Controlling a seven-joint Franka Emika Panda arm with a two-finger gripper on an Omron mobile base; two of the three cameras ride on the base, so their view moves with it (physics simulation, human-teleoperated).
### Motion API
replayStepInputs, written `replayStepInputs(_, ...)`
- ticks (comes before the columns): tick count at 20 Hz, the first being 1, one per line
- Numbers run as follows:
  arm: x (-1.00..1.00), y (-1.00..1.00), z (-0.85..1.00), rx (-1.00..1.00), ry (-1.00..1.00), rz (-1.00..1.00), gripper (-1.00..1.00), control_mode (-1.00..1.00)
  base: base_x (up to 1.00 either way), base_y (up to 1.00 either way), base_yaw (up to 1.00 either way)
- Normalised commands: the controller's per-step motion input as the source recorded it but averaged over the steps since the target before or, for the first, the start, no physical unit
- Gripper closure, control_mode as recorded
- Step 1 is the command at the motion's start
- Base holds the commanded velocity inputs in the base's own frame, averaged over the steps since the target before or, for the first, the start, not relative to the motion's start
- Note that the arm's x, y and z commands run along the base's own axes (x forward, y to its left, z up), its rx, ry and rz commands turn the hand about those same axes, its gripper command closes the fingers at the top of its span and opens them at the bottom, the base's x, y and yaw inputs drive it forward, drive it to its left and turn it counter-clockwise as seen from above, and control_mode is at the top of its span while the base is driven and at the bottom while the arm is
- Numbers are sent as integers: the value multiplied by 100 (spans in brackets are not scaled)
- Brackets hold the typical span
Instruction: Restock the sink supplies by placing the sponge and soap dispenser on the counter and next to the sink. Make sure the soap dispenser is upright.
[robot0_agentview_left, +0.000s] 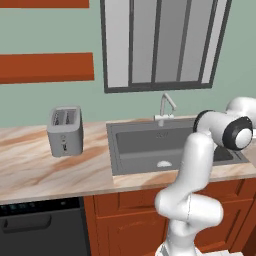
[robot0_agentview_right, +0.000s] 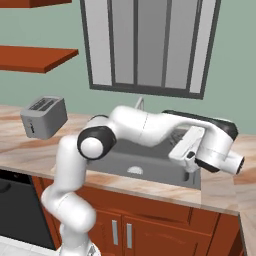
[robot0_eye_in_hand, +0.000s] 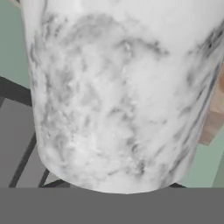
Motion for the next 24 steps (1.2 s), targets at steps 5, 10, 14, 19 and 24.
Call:
replayStepInputs(5, 30, -65, 0, 25, 9, 2, 100, -100, 0, 0, 0)
replayStepInputs(10, 38, -32, -33, 30, -1, 0, 100, -100, 0, 0, 0)
replayStepInputs(14, 59, 11, -11, 15, -12, -30, 100, -100, 0, 0, 0)
replayStepInputs(19, 76, 8, 5, 0, -2, -47, 100, -100, 0, 0, 0)
replayStepInputs(24, 81, -18, 3, 0, 1, -31, 100, -100, 0, 0, 0)
